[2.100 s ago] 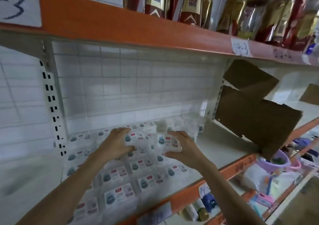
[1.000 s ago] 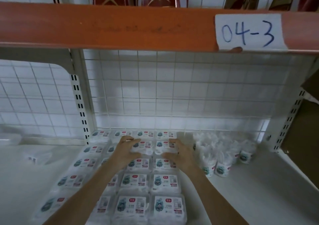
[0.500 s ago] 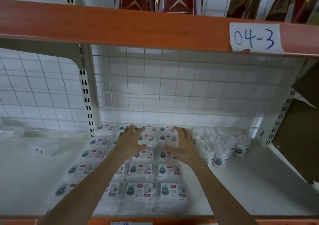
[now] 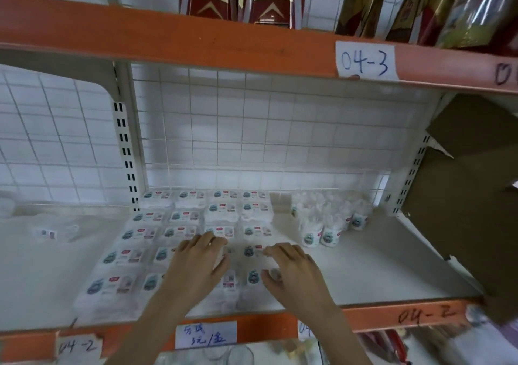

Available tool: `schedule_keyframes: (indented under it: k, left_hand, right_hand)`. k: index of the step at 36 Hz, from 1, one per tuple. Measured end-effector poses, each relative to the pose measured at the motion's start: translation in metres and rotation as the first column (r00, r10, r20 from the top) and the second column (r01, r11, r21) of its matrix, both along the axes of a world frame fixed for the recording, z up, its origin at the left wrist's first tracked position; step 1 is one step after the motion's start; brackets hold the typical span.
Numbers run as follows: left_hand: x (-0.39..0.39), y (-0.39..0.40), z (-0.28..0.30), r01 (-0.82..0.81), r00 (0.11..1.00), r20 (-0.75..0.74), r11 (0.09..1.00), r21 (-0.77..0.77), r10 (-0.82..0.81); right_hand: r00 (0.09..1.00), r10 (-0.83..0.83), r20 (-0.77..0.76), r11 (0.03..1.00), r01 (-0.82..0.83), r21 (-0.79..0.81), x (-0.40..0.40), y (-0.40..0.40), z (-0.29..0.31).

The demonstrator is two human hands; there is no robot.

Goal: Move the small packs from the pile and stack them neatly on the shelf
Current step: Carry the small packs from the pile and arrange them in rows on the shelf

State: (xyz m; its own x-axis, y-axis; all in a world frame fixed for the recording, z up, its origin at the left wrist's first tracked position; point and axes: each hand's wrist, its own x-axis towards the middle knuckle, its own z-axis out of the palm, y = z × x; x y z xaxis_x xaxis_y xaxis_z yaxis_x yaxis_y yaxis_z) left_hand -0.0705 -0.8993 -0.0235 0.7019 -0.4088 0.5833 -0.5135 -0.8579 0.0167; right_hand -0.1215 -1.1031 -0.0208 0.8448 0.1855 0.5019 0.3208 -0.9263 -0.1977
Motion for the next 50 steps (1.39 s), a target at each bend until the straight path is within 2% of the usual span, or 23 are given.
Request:
schedule_keyframes:
  k: [6, 10, 15, 18, 21, 25, 30, 36, 40, 43, 50]
  left_hand:
    - [-0.027, -0.011, 0.001, -0.026, 0.998, 0.058, 0.999, -0.029, 0.028]
    - [-0.051, -0.017, -0.004, -0.057, 0.997, 0.057, 0.996, -0.065, 0.061]
    - [-0.092, -0.020, -0.018, -0.093, 0.995, 0.017, 0.988, -0.125, 0.095]
    - [-0.122, -0.009, -0.029, -0.116, 0.993, -0.060, 0.975, -0.189, 0.106]
    - [-0.155, 0.020, -0.042, -0.241, 0.967, -0.121, 0.961, -0.138, 0.225]
    - [-0.210, 0.075, -0.050, -0.461, 0.877, -0.198, 0.883, -0.088, 0.438]
    - [-0.295, 0.145, -0.057, -0.702, 0.696, -0.263, 0.710, -0.054, 0.668]
    - [-0.382, 0.204, -0.062, -0.868, 0.493, -0.217, 0.493, -0.057, 0.843]
    - [-0.423, 0.248, -0.070, -0.925, 0.379, -0.225, 0.374, -0.068, 0.898]
    - [-0.444, 0.287, -0.073, -0.940, 0.340, -0.247, 0.334, -0.067, 0.907]
    - [-0.465, 0.371, -0.072, -0.948, 0.315, -0.333, 0.314, -0.059, 0.889]
  right_hand:
    - [0.991, 0.090, -0.098, 0.994, -0.083, 0.070, -0.031, -0.012, 0.003]
    - [0.980, 0.139, -0.141, 0.989, -0.131, 0.063, -0.052, -0.026, 0.003]
    - [0.958, 0.199, -0.208, 0.980, -0.188, 0.070, -0.079, -0.028, -0.007]
    - [0.917, 0.283, -0.280, 0.959, -0.268, 0.093, -0.090, -0.016, -0.015]
    - [0.854, 0.393, -0.341, 0.919, -0.376, 0.118, -0.099, 0.011, -0.021]
    - [0.746, 0.532, -0.400, 0.840, -0.525, 0.138, -0.110, 0.062, -0.028]
    - [0.643, 0.656, -0.395, 0.733, -0.667, 0.133, -0.133, 0.140, -0.040]
    - [0.468, 0.770, -0.433, 0.576, -0.803, 0.155, -0.181, 0.240, -0.050]
    - [0.409, 0.801, -0.437, 0.515, -0.844, 0.153, -0.213, 0.303, -0.061]
    - [0.381, 0.816, -0.435, 0.491, -0.853, 0.174, -0.229, 0.350, -0.063]
    - [0.327, 0.829, -0.455, 0.460, -0.861, 0.219, -0.253, 0.447, -0.061]
